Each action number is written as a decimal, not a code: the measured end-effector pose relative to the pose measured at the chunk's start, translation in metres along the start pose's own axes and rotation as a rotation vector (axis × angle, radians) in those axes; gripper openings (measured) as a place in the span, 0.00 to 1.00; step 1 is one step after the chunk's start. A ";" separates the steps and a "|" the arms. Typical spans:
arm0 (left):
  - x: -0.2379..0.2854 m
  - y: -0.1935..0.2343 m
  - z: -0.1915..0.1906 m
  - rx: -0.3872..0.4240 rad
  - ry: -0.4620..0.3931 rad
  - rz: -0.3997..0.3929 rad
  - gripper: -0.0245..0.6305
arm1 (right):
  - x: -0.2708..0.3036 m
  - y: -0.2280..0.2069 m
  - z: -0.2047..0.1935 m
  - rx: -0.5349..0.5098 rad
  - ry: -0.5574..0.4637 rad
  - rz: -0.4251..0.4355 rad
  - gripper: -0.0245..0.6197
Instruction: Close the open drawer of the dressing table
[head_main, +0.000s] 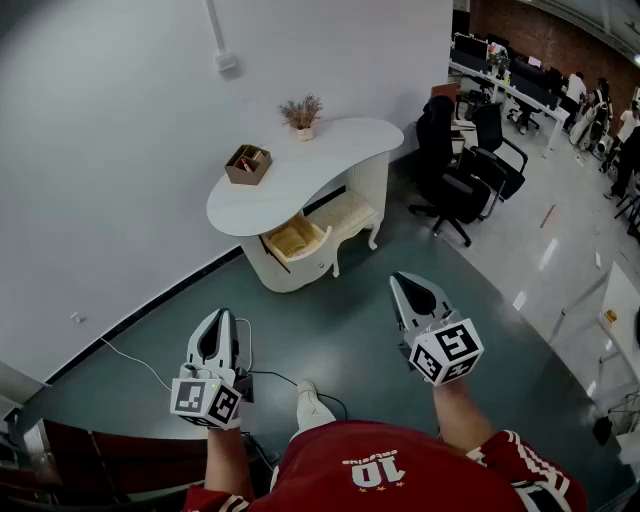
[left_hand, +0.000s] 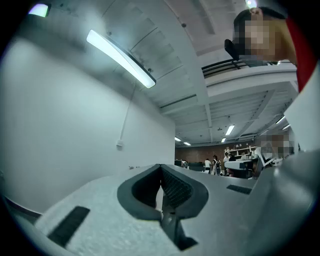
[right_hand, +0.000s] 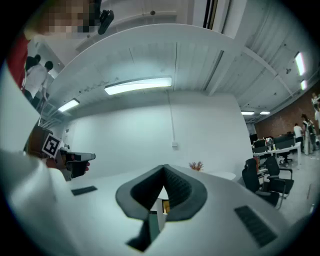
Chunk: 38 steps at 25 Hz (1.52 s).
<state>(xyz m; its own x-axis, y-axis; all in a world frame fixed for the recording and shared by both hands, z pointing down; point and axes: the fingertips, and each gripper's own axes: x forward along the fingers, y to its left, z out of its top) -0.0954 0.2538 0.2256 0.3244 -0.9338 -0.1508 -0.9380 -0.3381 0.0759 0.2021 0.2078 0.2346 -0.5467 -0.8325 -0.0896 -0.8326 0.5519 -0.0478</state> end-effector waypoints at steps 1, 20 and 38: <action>-0.001 -0.002 0.000 0.006 -0.001 -0.003 0.04 | -0.003 0.000 0.000 0.005 0.002 -0.002 0.03; -0.018 -0.012 -0.002 0.081 0.069 -0.029 0.04 | 0.000 0.022 -0.006 0.071 -0.002 0.074 0.04; 0.054 0.100 -0.027 0.117 0.108 -0.026 0.04 | 0.129 0.037 -0.015 -0.021 -0.042 0.058 0.05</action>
<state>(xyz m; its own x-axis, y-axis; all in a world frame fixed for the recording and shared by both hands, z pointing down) -0.1683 0.1660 0.2519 0.3536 -0.9344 -0.0436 -0.9351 -0.3519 -0.0426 0.0996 0.1206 0.2359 -0.5899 -0.7964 -0.1331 -0.8017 0.5974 -0.0209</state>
